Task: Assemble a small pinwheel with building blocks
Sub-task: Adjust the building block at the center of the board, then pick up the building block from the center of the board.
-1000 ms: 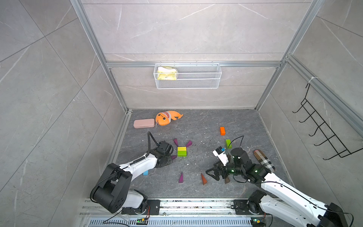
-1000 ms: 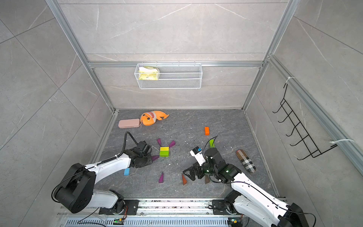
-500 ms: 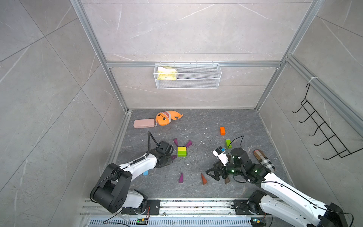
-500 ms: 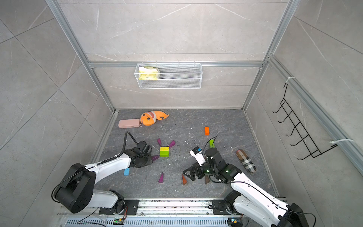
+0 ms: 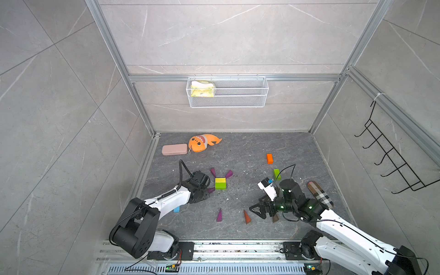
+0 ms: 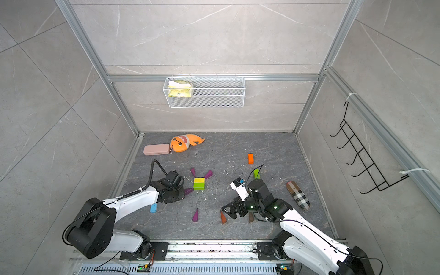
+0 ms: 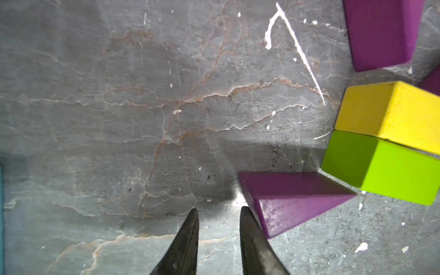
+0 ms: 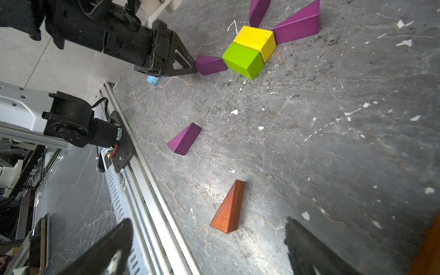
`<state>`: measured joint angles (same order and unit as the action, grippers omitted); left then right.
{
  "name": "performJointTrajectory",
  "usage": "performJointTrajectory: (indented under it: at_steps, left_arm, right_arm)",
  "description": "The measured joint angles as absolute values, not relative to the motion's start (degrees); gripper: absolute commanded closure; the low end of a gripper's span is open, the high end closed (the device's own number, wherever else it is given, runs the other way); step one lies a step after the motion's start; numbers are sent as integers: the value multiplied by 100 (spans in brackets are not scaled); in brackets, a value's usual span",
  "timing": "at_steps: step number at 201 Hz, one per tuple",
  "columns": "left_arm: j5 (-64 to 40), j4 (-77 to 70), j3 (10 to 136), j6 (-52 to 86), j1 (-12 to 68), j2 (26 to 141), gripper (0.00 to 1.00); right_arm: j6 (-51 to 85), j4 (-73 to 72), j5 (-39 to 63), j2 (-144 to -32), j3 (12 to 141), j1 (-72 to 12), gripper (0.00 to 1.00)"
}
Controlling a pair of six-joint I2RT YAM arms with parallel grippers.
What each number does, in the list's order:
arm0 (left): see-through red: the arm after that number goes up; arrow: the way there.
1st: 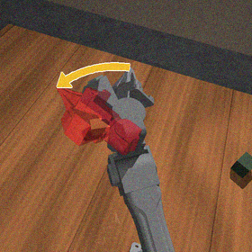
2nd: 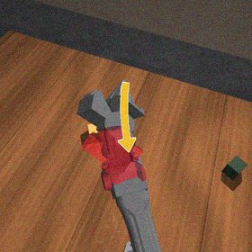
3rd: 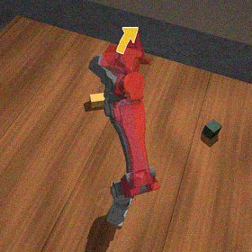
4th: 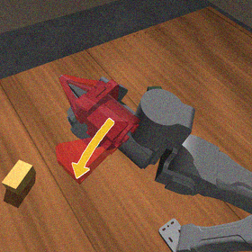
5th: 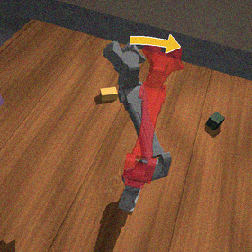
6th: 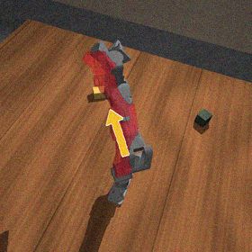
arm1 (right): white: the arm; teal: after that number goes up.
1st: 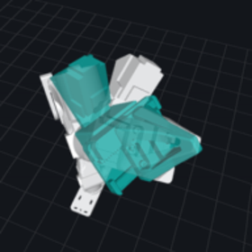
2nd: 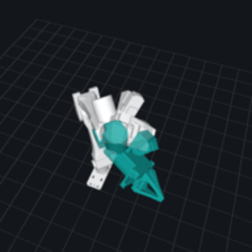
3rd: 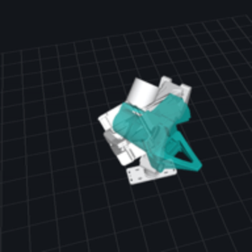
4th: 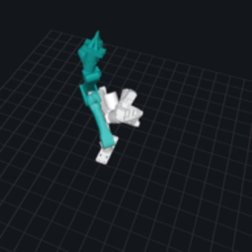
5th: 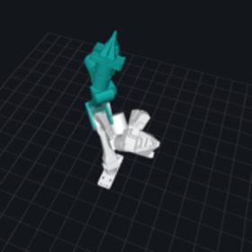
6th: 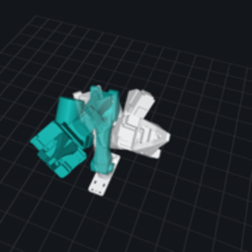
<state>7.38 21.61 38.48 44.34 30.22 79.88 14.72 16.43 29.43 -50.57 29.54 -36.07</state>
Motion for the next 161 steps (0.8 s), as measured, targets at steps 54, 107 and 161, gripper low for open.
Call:
performJointTrajectory:
  at_steps: [54,107,161]
  left_arm:
    - [790,2652,4005,3997,3022,7319,49]
    - [517,3594,4974,2707,3011,6386,0]
    - [-1236,4119,4998,2818,2995,6058,0]
  right_arm:
    - [1476,1645,2834,-5092,2956,-3607,1]
    - [2012,2045,1806,-5518,3201,-3717,12]
    - [3514,2386,23,-5817,3693,-5741,21]
